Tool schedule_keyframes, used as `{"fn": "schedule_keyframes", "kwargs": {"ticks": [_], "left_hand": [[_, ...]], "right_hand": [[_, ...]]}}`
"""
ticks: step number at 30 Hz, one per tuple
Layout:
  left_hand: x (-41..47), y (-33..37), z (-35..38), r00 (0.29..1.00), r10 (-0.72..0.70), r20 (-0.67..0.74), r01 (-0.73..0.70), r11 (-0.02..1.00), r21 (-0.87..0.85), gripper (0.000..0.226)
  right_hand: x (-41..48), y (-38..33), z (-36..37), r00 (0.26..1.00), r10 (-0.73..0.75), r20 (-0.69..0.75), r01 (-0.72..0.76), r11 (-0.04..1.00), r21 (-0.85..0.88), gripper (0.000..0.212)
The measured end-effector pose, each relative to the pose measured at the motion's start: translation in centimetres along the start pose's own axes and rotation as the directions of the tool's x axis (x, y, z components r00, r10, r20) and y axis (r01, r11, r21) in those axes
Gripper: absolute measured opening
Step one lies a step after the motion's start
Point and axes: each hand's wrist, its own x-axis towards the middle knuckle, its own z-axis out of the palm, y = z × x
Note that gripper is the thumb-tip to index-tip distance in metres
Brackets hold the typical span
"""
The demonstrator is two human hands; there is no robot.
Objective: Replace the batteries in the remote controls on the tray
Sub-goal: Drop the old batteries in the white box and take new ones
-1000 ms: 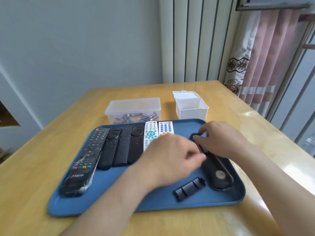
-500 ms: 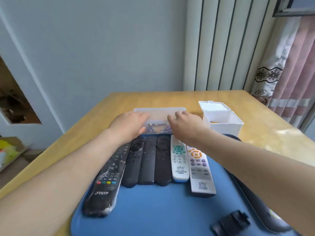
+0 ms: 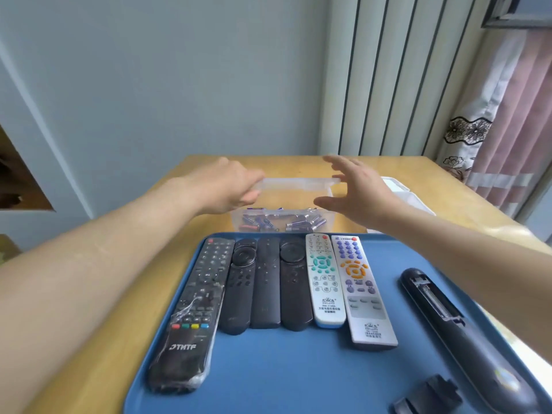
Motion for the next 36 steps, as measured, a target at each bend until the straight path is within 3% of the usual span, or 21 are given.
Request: {"fn": "schedule_keyframes", "kwargs": {"ticks": [3,5,7,8,9,10,14,17,19,21,23,25,27,28,31,34,36], "left_hand": [[0.8,-1.2,-0.7,0.987,-0.149,-0.066,0.130,0.965,-0.226,0.034],[1.7,-1.6,-0.4,0.927,-0.289,-0.240,0.238,0.946,-0.219,0.038],[2.9,-1.4,-0.1,0.805,-0.409,-0.430,0.343,0.912,-0.225,0.035],[3.5,-1.1,0.3,0.757,-0.481,-0.442,0.383,0.875,-0.296,0.036],[4.1,-0.7,0.4,0.747,-0.526,-0.407,0.396,0.843,-0.364,0.042],[4.6,-0.4,0.9,0.771,-0.536,-0.344,0.397,0.827,-0.399,0.049],[5.6,0.1,3.7,0.930,-0.367,0.008,0.353,0.888,-0.296,0.050],[5.4,-0.2,5.3,0.921,-0.228,0.316,0.335,0.877,-0.344,0.049],[5.1,-0.2,5.2,0.919,-0.251,0.304,0.354,0.863,-0.360,0.048],[4.9,0.4,4.2,0.944,-0.314,0.102,0.330,0.882,-0.337,0.040],[4.8,1.9,2.9,0.965,-0.248,-0.088,0.190,0.888,-0.419,0.024],[4.9,3.9,1.8,0.995,-0.087,0.044,0.097,0.868,-0.486,0.023],[5.1,5.5,1.5,0.960,0.032,0.279,0.123,0.846,-0.519,0.040],[5.1,6.0,1.6,0.943,0.044,0.331,0.149,0.831,-0.536,0.049],[5.1,6.5,2.0,0.944,0.041,0.328,0.175,0.780,-0.600,0.053],[4.9,6.4,2.2,0.928,0.050,0.369,0.201,0.767,-0.609,0.042],[4.7,6.4,2.2,0.914,0.040,0.405,0.246,0.738,-0.628,0.044]], "right_hand": [[0.0,-0.1,0.6,0.966,0.259,0.012,-0.255,0.941,0.222,0.094],[0.0,0.0,1.0,0.955,0.291,0.052,-0.296,0.933,0.205,0.086],[0.1,0.1,0.9,0.966,0.243,0.082,-0.249,0.966,0.070,0.050],[0.3,0.0,0.7,0.970,0.220,0.099,-0.219,0.975,-0.023,0.024],[0.3,-0.2,0.3,0.973,0.202,0.111,-0.191,0.977,-0.100,0.010],[0.4,-0.4,0.0,0.975,0.182,0.128,-0.160,0.974,-0.162,0.012],[0.8,-1.2,-0.6,0.973,0.102,0.209,-0.029,0.944,-0.329,0.021],[1.2,-1.3,-0.9,0.964,0.074,0.257,0.028,0.929,-0.370,0.020],[1.4,-1.2,-1.1,0.957,0.056,0.283,0.052,0.931,-0.360,0.019],[1.6,-1.1,-1.1,0.951,0.042,0.308,0.072,0.935,-0.348,0.019],[1.7,-0.9,-1.2,0.942,0.034,0.333,0.091,0.931,-0.353,0.019],[1.9,-0.9,-1.3,0.934,0.009,0.357,0.135,0.917,-0.376,0.018],[2.0,-1.4,-1.1,0.917,-0.021,0.397,0.185,0.906,-0.381,0.020],[1.9,-1.6,-0.9,0.905,-0.023,0.424,0.203,0.900,-0.385,0.024],[1.9,-2.2,-0.2,0.849,-0.005,0.528,0.297,0.832,-0.469,0.033],[2.4,-2.5,0.4,0.778,0.030,0.627,0.400,0.747,-0.531,0.014],[2.8,-2.7,0.6,0.753,0.062,0.655,0.414,0.730,-0.544,0.015]]}}
